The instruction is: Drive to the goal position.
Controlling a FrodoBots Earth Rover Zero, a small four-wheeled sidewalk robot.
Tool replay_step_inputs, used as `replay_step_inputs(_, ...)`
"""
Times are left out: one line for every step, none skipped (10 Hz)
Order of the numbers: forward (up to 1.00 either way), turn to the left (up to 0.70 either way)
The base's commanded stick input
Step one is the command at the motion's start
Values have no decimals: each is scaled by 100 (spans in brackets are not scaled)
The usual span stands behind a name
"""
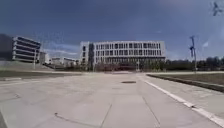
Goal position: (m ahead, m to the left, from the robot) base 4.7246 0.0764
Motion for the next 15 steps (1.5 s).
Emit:
replay_step_inputs(70, -1)
replay_step_inputs(70, -1)
replay_step_inputs(70, -1)
replay_step_inputs(70, -1)
replay_step_inputs(70, -1)
replay_step_inputs(70, 0)
replay_step_inputs(70, 10)
replay_step_inputs(70, 19)
replay_step_inputs(70, 10)
replay_step_inputs(70, -1)
replay_step_inputs(70, -1)
replay_step_inputs(70, -1)
replay_step_inputs(70, -1)
replay_step_inputs(70, -1)
replay_step_inputs(70, -1)
